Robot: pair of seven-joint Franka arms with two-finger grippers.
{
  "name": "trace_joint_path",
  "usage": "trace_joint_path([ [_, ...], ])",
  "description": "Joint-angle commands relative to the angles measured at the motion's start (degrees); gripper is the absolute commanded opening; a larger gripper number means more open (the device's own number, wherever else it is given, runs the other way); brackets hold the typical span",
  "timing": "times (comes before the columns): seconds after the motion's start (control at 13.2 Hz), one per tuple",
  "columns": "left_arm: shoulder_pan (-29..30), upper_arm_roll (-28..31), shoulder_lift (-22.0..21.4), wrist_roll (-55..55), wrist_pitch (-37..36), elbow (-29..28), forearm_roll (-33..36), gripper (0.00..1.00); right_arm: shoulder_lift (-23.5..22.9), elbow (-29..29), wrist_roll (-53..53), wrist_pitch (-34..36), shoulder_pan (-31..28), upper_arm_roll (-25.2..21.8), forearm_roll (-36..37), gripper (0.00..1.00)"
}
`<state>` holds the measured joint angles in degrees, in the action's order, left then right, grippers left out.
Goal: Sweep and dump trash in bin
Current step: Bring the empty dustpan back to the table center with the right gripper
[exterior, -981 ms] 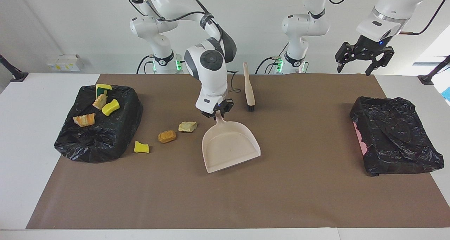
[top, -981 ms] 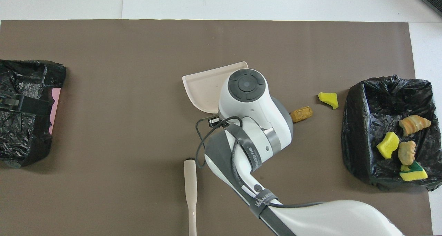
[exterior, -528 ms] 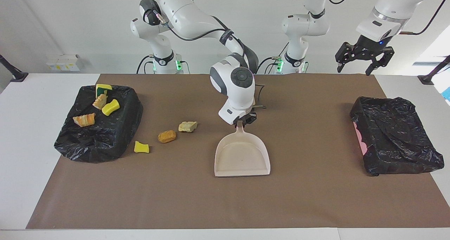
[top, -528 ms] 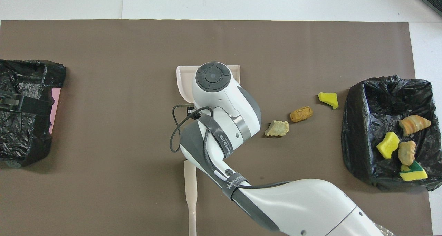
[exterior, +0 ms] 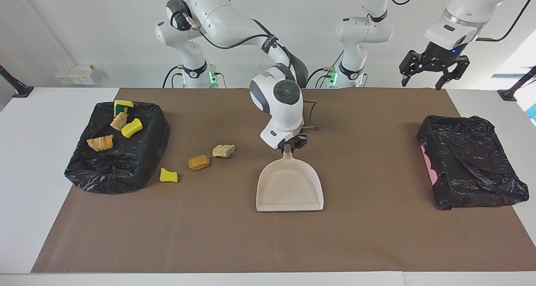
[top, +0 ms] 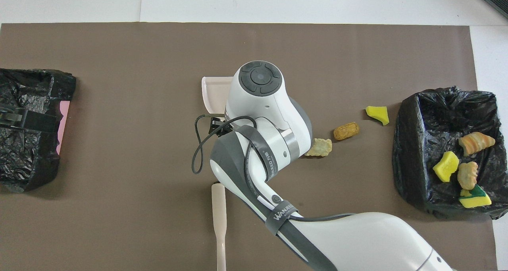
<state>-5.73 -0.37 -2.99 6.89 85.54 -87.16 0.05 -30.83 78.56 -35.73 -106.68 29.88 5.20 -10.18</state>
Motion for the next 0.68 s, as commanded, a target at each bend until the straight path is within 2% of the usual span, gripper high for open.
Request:
trace_joint_path([
  [0.0, 0.5, -0.3, -0.6, 0.2, -0.5, -0.1, 0.6, 1.0, 5.2, 2.8, 0.0, 4.9, -0.5, 0.2, -1.7, 1.0],
  [0.3, 0.5, -0.3, -0.6, 0.2, -0.4, -0.1, 0.6, 1.0, 14.0, 13.2, -0.9, 5.3, 2.8, 0.4, -1.7, 1.0],
  [0.45, 0.0, -0.4, -0.6, 0.1, -0.4, -0.1, 0.5, 1.0, 18.0, 19.8, -0.9, 3.5, 5.3, 0.4, -1.7, 1.0],
  [0.6, 0.0, -0.6, -0.9, 0.0, -1.5, -0.3, 0.4, 1.0, 21.7, 26.2, -1.4, -1.2, 8.6, 0.4, -1.7, 1.0],
])
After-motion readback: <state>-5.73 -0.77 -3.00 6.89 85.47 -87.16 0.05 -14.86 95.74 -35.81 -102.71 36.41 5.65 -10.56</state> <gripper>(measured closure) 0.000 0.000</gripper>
